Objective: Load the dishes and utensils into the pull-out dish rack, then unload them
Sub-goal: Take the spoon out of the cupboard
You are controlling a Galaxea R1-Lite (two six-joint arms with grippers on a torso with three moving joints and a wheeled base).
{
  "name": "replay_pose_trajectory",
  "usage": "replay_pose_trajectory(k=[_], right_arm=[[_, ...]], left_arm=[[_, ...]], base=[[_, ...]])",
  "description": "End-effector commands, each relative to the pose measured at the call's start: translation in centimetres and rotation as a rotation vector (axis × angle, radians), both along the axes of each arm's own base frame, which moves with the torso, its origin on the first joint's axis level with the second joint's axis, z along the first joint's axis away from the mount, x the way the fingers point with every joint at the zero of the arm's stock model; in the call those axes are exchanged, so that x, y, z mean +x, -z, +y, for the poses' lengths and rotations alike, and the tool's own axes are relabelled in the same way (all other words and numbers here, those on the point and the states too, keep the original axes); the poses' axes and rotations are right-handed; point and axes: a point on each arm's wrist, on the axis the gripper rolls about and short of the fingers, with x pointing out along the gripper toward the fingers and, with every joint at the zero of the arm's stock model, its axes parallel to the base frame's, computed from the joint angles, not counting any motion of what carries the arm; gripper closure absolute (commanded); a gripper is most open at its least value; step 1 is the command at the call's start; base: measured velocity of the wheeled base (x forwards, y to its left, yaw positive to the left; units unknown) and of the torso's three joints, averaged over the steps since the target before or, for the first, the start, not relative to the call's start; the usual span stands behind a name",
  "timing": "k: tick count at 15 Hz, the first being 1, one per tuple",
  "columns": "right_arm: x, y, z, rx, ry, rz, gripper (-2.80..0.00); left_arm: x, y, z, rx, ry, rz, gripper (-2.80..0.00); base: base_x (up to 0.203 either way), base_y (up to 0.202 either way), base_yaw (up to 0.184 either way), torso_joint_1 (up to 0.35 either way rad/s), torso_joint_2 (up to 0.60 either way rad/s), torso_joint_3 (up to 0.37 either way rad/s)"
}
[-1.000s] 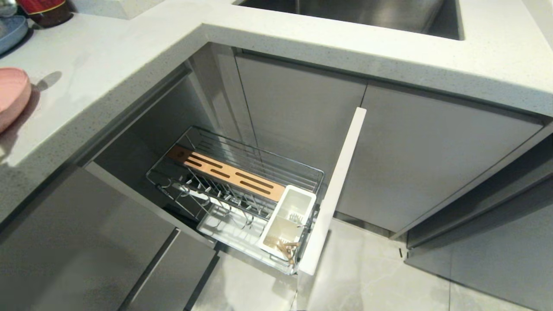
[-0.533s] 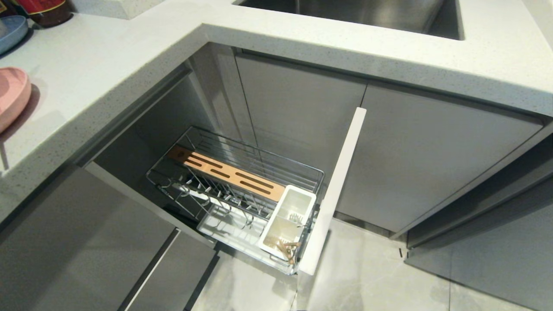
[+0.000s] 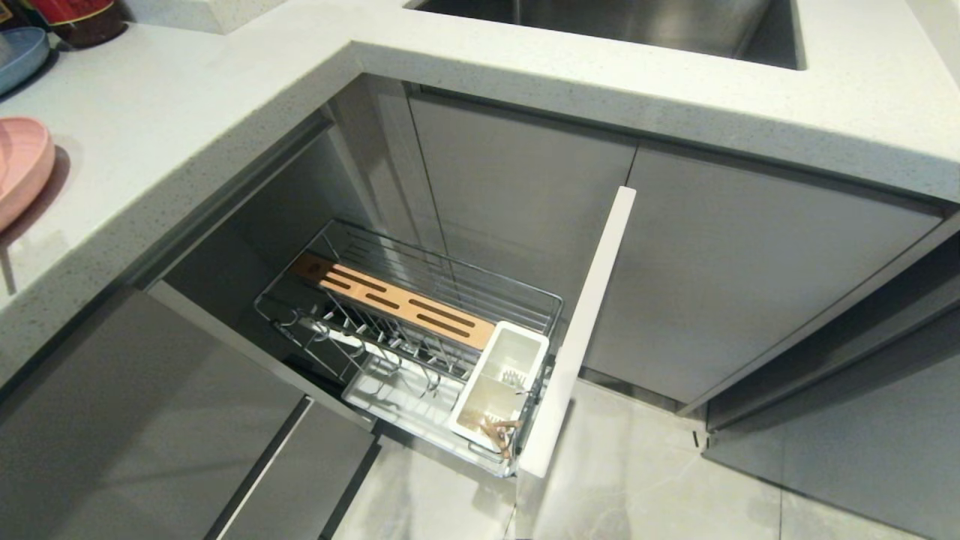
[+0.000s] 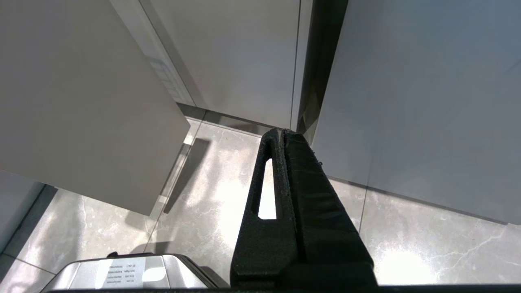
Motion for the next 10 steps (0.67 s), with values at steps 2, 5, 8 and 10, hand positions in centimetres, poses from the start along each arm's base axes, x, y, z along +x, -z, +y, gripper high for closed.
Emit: replay_pose_trajectory(k=[2, 5, 8, 10], right_arm=[[0.0, 0.0, 0.0, 0.0, 0.0, -0.005, 0.0], [0.0, 0.0, 0.0, 0.0, 0.0, -0.005, 0.0], [0.0, 0.0, 0.0, 0.0, 0.0, -0.005, 0.0], [0.0, 0.0, 0.0, 0.0, 0.0, -0.005, 0.0]], left_arm=[[-0.2, 1.3, 0.0, -0.005, 0.015, 0.024, 0.0], [0.4, 1.5, 0.0, -0.017, 0.025, 0.039, 0.0], [0.9, 1.7, 0.0, -0.028, 0.026, 0.054, 0.0], [1.4, 1.9, 0.0, -0.053, 0.028, 0.062, 0.0]], base=[[0.0, 0.0, 0.0, 0.0, 0.0, 0.0], [0.0, 0.0, 0.0, 0.0, 0.0, 0.0], [0.0, 0.0, 0.0, 0.0, 0.0, 0.0], [0.0, 0.0, 0.0, 0.0, 0.0, 0.0]])
